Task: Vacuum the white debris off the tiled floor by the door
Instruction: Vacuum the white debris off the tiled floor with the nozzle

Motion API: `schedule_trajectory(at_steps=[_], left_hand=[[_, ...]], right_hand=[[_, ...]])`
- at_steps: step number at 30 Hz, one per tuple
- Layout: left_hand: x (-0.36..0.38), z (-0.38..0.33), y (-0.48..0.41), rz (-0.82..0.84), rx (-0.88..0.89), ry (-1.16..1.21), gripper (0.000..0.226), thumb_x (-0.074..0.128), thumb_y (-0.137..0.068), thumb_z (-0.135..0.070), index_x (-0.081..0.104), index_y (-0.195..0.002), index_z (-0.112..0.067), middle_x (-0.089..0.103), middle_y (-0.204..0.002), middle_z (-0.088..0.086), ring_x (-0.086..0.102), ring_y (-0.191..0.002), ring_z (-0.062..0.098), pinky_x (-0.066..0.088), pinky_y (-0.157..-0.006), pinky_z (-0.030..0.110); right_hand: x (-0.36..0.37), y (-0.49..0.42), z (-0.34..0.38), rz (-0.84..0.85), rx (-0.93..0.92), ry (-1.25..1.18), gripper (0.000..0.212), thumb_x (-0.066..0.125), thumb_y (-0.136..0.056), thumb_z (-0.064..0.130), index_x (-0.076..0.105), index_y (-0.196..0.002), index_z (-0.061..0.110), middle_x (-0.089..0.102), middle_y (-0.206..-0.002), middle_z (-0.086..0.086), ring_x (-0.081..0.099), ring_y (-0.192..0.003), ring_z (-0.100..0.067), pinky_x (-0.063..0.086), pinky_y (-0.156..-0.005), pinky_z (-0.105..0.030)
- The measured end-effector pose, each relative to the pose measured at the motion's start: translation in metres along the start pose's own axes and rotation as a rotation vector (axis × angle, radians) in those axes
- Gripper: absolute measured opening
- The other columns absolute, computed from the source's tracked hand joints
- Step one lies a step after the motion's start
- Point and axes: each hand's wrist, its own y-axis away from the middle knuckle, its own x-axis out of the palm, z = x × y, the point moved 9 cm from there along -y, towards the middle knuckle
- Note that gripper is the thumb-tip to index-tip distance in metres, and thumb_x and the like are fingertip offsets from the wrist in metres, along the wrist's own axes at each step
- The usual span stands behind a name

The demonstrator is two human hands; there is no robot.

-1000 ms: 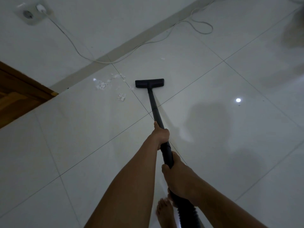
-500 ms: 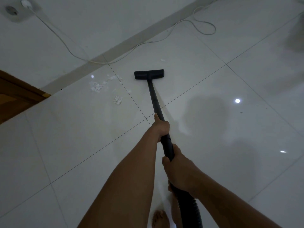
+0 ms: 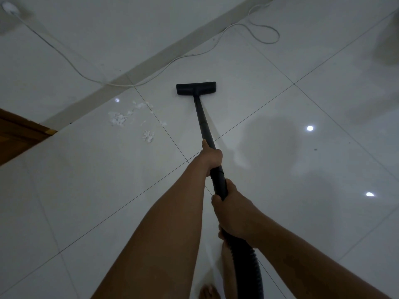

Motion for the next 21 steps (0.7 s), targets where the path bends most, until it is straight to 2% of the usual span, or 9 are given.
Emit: schedule_trajectory(at_steps=[3,5,9,11,14,17,21], left_hand=[[0.001,-0.008,-0.007,0.007,0.001,-0.008,0.075,0.037,-0.102,-0.016,-0.007,-0.159,-0.035,0.053,-0.138,0.017,0.059,-0.098,0.027,0.056,-0.084,0.041],[0.002,-0.014,-0.012,0.012,0.002,-0.003,0.075,0.037,-0.101,-0.015,-0.007,-0.159,-0.035,0.052,-0.14,0.017,0.056,-0.095,0.025,0.056,-0.085,0.042],[0.002,-0.026,-0.02,0.012,-0.005,-0.011,0.076,0.037,-0.102,-0.016,-0.007,-0.159,-0.036,0.051,-0.141,0.016,0.06,-0.111,0.03,0.055,-0.086,0.042],[0.003,-0.031,-0.024,0.008,-0.005,-0.02,0.074,0.038,-0.102,-0.017,-0.005,-0.159,-0.036,0.051,-0.14,0.016,0.06,-0.113,0.031,0.055,-0.084,0.042],[0.005,-0.036,-0.03,0.005,-0.007,-0.014,0.073,0.039,-0.102,-0.017,-0.003,-0.159,-0.035,0.051,-0.14,0.016,0.06,-0.105,0.029,0.056,-0.088,0.044],[0.009,-0.039,-0.024,0.003,-0.012,-0.026,0.073,0.039,-0.102,-0.016,-0.004,-0.159,-0.035,0.052,-0.138,0.016,0.056,-0.093,0.024,0.056,-0.083,0.041],[0.022,-0.027,0.004,0.022,-0.044,-0.062,0.077,0.038,-0.103,-0.016,-0.012,-0.159,-0.036,0.051,-0.136,0.015,0.056,-0.089,0.023,0.056,-0.081,0.04]], right_hand=[[-0.005,-0.007,0.006,0.011,0.005,-0.039,0.05,0.042,-0.105,0.028,0.026,-0.152,0.031,0.057,-0.095,-0.014,0.06,-0.053,-0.019,0.054,-0.049,-0.027],[-0.009,-0.011,0.009,0.01,0.004,-0.043,0.049,0.042,-0.104,0.028,0.027,-0.15,0.032,0.057,-0.095,-0.015,0.06,-0.053,-0.02,0.054,-0.049,-0.027],[-0.019,-0.021,0.016,0.009,0.016,-0.044,0.049,0.042,-0.105,0.028,0.025,-0.151,0.031,0.057,-0.094,-0.015,0.061,-0.055,-0.021,0.051,-0.044,-0.024],[-0.023,-0.024,0.019,0.009,0.018,-0.049,0.05,0.043,-0.105,0.026,0.025,-0.151,0.031,0.057,-0.093,-0.015,0.06,-0.054,-0.02,0.05,-0.042,-0.023],[-0.029,-0.026,0.022,0.028,0.017,-0.063,0.049,0.043,-0.105,0.026,0.025,-0.15,0.031,0.057,-0.092,-0.015,0.06,-0.054,-0.02,0.049,-0.041,-0.022],[-0.034,-0.02,0.022,0.043,0.022,-0.076,0.047,0.043,-0.105,0.025,0.027,-0.149,0.029,0.056,-0.089,-0.014,0.059,-0.053,-0.019,0.049,-0.042,-0.023],[-0.032,0.007,0.01,0.051,0.034,-0.076,0.045,0.044,-0.104,0.025,0.03,-0.147,0.027,0.057,-0.088,-0.014,0.057,-0.051,-0.018,0.051,-0.046,-0.024]])
